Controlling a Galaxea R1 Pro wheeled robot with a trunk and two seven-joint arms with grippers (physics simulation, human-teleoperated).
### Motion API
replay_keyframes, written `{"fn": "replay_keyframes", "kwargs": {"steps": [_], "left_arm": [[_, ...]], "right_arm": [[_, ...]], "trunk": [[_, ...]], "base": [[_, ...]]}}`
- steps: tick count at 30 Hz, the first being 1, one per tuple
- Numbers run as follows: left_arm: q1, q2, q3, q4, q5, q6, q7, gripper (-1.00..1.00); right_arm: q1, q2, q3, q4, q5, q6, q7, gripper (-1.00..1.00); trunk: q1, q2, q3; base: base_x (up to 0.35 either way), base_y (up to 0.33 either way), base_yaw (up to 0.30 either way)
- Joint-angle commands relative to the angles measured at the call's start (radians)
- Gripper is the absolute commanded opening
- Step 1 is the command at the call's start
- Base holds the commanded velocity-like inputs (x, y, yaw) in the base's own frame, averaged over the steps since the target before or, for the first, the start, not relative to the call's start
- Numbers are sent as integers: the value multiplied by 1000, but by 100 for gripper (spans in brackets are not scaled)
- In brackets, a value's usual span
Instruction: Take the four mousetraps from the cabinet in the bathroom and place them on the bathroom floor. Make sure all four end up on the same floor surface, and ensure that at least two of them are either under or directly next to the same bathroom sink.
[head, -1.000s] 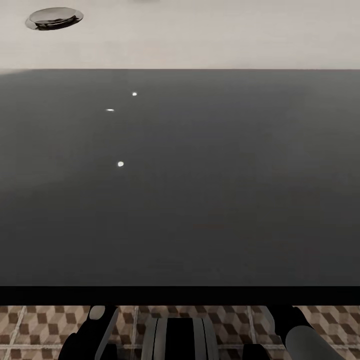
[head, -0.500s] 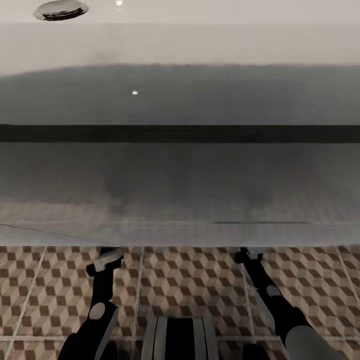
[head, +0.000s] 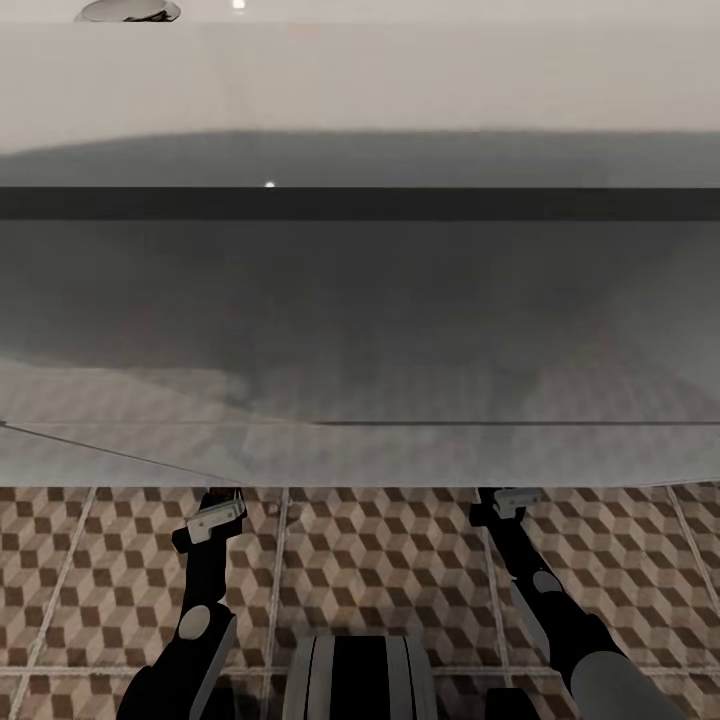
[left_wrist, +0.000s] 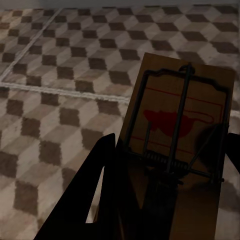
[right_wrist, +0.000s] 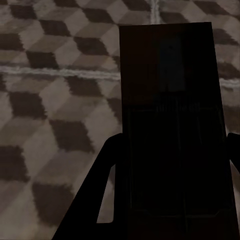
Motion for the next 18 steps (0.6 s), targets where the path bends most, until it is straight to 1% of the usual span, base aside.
{"fn": "replay_keyframes", "kwargs": {"steps": [1,11,18], "left_arm": [[0,0,-2,0,-7,-1,8,-100],[0,1,-2,-1,-3,4,-3,-100],[0,0,-2,-5,-1,7,4,-100]], "right_arm": [[0,0,0,1,-5,-3,7,-100],[0,0,0,2,-6,-3,6,-100],[0,0,0,2,-6,-3,6,-100]], "trunk": [[0,0,0],[0,0,0],[0,0,0]], "base": [[0,0,0],[0,0,0],[0,0,0]]}}
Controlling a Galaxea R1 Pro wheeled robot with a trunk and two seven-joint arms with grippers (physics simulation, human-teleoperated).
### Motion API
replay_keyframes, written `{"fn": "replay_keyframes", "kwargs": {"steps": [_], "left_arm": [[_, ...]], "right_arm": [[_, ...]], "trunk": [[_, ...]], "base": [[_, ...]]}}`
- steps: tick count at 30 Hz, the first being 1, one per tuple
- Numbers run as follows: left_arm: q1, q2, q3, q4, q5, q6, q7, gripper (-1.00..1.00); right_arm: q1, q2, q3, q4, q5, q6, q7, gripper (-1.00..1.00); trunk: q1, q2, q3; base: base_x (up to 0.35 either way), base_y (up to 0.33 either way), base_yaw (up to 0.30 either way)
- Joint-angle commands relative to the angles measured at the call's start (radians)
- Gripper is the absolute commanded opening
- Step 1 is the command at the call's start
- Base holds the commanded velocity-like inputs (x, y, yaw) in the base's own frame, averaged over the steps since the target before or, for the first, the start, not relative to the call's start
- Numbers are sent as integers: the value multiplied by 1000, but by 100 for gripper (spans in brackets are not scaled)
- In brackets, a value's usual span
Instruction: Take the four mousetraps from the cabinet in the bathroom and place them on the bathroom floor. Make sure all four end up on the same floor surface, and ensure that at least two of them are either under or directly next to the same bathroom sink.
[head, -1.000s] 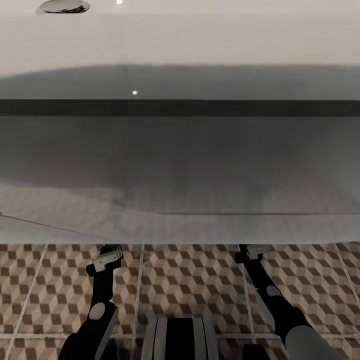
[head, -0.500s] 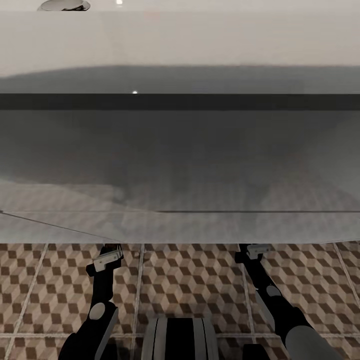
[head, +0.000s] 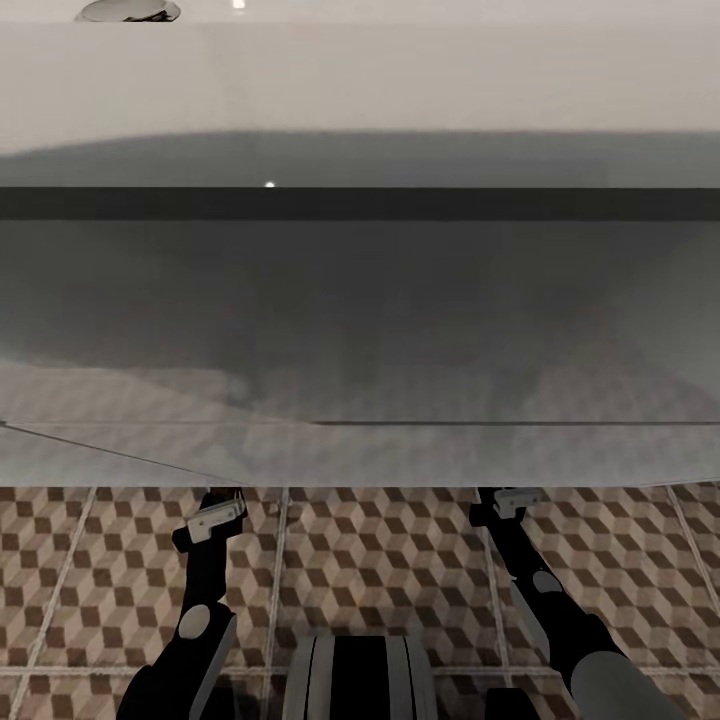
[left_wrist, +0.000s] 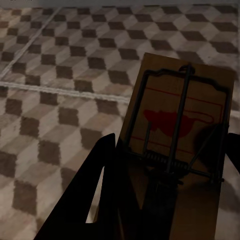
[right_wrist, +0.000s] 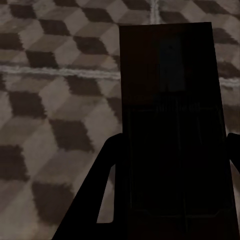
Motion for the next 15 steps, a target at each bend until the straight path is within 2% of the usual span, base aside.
{"fn": "replay_keyframes", "kwargs": {"steps": [1,7,9,12,15], "left_arm": [[0,0,-2,0,-6,-1,9,-100],[0,-3,-3,-6,-8,-6,48,-100],[0,-14,-7,-7,-11,-7,68,-100],[0,-46,-13,-28,-15,-3,115,-100],[0,-58,-20,-53,-16,4,135,-100]], "right_arm": [[0,0,0,1,-5,-3,7,-100],[0,0,0,1,-5,-3,5,-100],[0,0,0,1,-5,-3,5,-100],[0,0,0,1,-5,-3,5,-100],[0,0,0,1,-5,-3,5,-100]], "trunk": [[0,0,0],[0,0,0],[0,0,0],[0,0,0],[0,0,0]], "base": [[0,0,0],[0,0,0],[0,0,0],[0,0,0],[0,0,0]]}}
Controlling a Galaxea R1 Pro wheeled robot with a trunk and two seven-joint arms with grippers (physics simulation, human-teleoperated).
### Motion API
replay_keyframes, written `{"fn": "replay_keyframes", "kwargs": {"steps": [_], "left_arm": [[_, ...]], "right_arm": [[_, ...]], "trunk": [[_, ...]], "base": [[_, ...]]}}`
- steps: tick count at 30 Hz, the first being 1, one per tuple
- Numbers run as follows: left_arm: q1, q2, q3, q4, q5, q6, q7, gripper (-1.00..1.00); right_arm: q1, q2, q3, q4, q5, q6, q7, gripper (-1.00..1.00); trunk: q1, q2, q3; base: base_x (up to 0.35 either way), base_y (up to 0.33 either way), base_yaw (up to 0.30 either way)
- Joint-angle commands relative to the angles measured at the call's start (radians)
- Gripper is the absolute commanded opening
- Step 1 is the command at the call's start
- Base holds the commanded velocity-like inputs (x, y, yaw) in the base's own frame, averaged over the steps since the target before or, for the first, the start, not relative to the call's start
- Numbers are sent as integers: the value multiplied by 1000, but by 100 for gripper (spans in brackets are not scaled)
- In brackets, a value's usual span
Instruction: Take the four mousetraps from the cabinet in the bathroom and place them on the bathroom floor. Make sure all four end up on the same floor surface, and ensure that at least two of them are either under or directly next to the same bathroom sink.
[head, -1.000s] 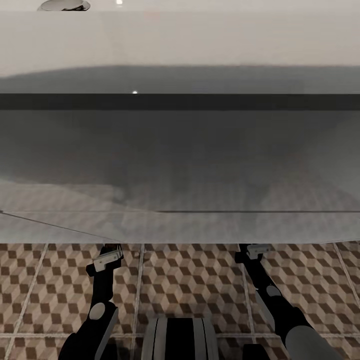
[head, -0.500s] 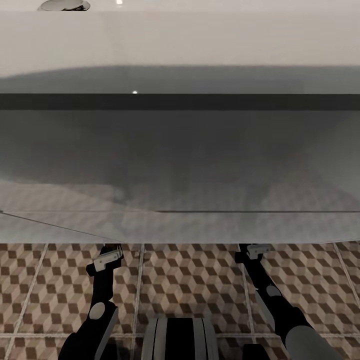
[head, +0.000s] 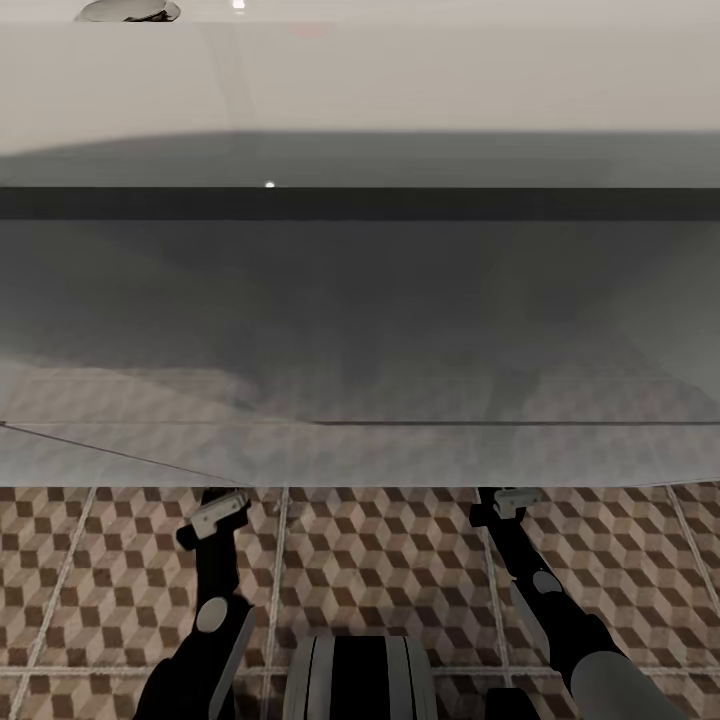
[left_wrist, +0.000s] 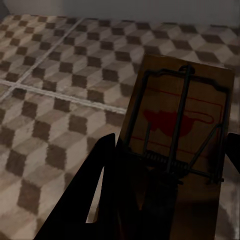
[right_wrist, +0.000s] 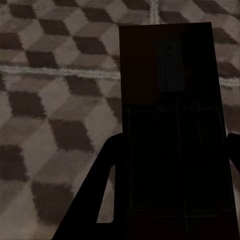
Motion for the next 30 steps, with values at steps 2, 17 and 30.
{"fn": "replay_keyframes", "kwargs": {"steps": [2,17,30], "left_arm": [[0,-2,-5,-6,-7,2,15,-100],[0,2,-11,-19,-7,2,22,-100],[0,26,49,-18,-6,157,-116,-100]], "right_arm": [[0,0,0,1,-5,-3,7,-100],[0,0,0,1,-5,-3,7,-100],[0,-42,-1,7,-14,4,11,-100]], "trunk": [[0,0,0],[0,0,0],[0,0,0]], "base": [[0,0,0],[0,0,0],[0,0,0]]}}
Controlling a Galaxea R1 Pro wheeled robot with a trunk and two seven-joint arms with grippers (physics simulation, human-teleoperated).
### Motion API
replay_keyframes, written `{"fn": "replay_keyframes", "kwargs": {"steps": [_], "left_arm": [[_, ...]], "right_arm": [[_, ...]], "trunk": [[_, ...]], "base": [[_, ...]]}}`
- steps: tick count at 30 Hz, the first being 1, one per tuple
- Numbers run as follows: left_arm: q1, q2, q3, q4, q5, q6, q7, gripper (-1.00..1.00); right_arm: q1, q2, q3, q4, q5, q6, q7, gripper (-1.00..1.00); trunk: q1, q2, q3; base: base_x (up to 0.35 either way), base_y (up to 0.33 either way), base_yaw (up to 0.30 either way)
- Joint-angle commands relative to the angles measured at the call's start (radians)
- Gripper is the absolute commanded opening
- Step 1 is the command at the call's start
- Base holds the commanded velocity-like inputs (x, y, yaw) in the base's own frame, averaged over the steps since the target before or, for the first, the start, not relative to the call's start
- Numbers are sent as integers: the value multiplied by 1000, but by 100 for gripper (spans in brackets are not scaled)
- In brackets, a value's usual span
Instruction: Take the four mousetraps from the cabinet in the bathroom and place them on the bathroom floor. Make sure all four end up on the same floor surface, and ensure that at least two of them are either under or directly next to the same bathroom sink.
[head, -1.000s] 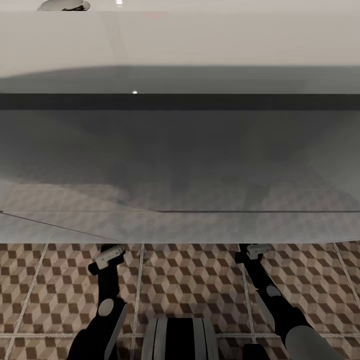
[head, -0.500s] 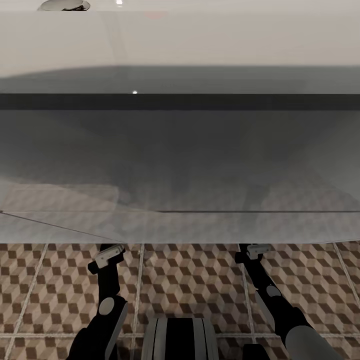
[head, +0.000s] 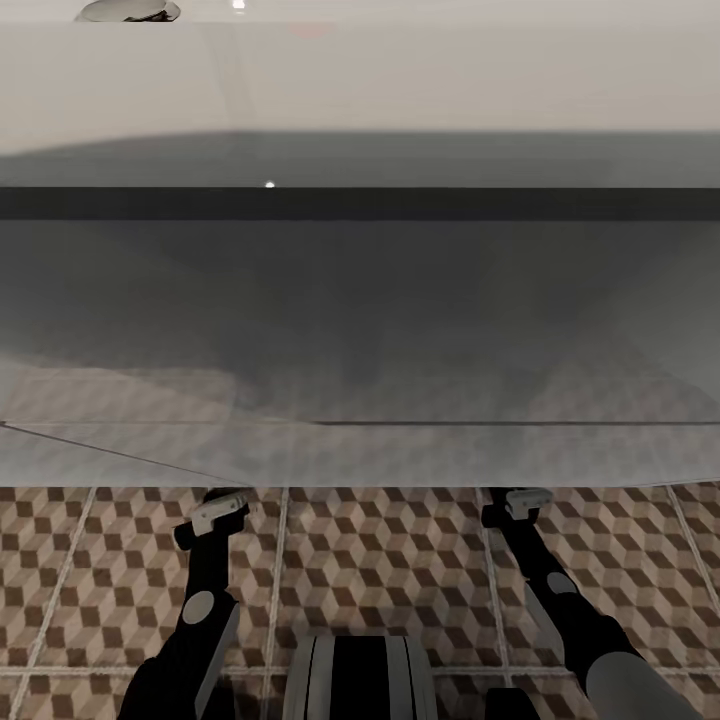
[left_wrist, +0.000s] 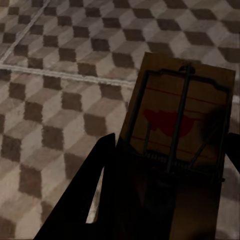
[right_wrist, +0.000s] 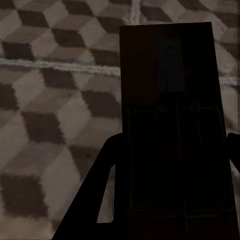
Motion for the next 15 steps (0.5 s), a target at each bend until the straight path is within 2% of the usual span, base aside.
{"fn": "replay_keyframes", "kwargs": {"steps": [1,4,7,15], "left_arm": [[0,2,9,0,-6,0,1,-100],[0,23,41,0,-1,2,-4,-100],[0,33,50,0,3,3,-5,-100],[0,38,54,0,4,3,-5,-100]], "right_arm": [[0,-1,0,1,-6,-3,7,-100],[0,-3,0,2,-6,-3,7,-100],[0,-4,0,2,-6,-4,7,-100],[0,-4,0,2,-5,-4,7,-100]], "trunk": [[0,0,0],[0,0,0],[0,0,0],[0,0,0]], "base": [[0,0,0],[0,0,0],[0,0,0],[0,0,0]]}}
